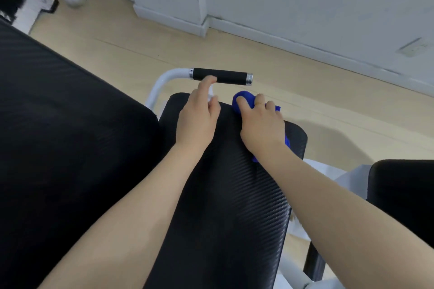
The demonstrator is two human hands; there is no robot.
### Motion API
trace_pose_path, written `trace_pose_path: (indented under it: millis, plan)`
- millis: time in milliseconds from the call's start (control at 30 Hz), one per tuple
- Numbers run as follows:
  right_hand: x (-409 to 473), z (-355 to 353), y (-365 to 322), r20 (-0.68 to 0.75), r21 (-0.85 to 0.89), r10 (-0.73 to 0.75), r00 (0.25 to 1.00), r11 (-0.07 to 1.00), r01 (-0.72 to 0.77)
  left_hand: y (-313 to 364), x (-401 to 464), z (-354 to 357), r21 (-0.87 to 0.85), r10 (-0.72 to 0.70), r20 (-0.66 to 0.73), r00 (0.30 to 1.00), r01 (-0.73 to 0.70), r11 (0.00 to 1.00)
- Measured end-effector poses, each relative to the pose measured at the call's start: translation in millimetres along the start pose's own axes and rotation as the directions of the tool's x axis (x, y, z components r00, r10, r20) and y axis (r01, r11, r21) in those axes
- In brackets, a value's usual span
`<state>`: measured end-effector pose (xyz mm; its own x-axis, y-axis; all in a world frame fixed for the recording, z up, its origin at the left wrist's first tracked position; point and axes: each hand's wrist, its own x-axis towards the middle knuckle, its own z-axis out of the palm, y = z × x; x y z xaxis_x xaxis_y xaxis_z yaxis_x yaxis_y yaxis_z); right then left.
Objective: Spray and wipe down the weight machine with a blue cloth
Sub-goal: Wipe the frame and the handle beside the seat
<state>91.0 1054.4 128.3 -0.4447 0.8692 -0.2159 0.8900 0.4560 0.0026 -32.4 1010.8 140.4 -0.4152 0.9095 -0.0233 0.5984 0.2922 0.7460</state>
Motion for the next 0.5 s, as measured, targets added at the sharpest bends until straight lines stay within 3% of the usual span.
trace_pose_path:
  millis: [167,500]
  plan:
    - [1.1,9.9,-5.9,-0.023,0.001,0.001,1.000,1.000,-0.001,-2.3,56.6,13.9,0.187,0.020,0.072,0.997,-0.033,0.982]
    - [12.3,4.6,-1.5,0.043,0.069,0.009,0.999,0.998,-0.012,-16.1,95.4,27.8,0.310,-0.074,0.180,0.981,0.015,0.951]
